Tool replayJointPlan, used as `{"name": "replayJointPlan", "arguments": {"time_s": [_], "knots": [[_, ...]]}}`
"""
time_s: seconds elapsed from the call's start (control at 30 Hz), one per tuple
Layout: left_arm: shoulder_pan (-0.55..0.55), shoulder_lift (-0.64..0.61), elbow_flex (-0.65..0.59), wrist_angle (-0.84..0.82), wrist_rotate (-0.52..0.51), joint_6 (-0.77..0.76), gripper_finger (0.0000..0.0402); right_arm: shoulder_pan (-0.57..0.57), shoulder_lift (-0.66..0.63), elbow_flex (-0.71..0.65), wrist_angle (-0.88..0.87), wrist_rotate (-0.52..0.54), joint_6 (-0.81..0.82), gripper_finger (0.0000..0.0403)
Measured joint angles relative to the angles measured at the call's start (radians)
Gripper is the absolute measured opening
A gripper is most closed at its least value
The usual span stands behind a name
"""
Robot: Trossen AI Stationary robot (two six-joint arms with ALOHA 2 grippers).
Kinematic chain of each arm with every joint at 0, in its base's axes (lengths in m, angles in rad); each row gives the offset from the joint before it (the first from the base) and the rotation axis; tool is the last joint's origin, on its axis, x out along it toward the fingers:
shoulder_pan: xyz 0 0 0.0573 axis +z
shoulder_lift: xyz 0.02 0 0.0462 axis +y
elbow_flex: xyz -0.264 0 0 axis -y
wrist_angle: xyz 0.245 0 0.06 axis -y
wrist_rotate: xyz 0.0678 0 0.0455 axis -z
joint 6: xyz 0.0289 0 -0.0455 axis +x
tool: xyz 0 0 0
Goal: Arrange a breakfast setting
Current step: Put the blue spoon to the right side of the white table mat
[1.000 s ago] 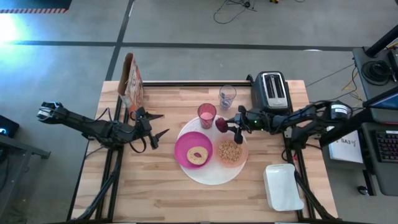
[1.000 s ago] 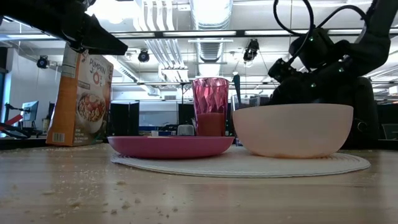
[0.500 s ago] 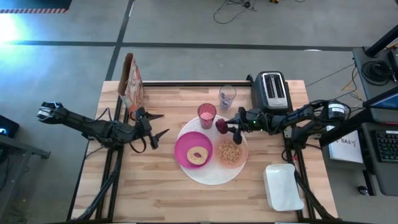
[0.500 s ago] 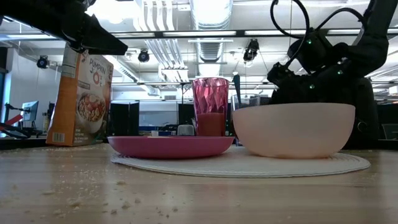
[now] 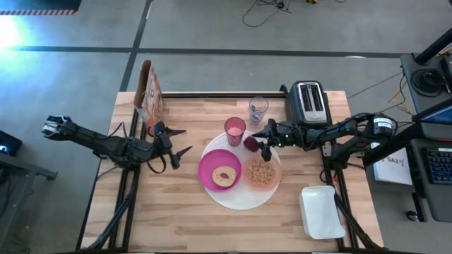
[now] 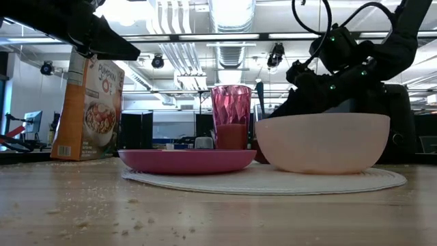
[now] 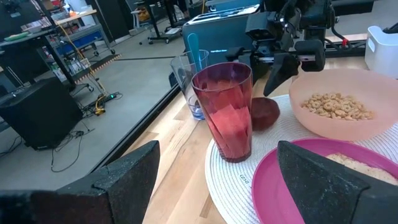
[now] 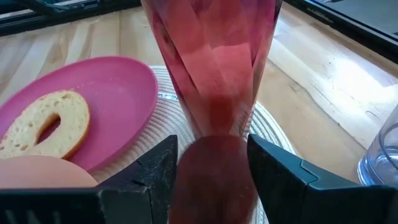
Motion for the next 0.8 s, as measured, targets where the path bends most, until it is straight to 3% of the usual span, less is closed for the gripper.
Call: {"name": "replayJointPlan", "arguments": {"time_s": [0.4, 0.6, 0.8], "knots": [[0.0, 0.0, 0.0, 0.0, 0.0, 0.0, 0.0306, 0.0, -0.076, 0.001, -0.006, 0.0, 0.002, 0.0166], [0.0, 0.0, 0.0, 0.004, 0.0, 0.0, 0.0306, 0.0, -0.189, 0.001, -0.033, 0.0, 0.049, 0.0168], [0.0, 0.0, 0.0, 0.01, 0.0, 0.0, 0.0306, 0.0, -0.332, 0.001, -0.166, 0.001, 0.092, 0.0166]]}}
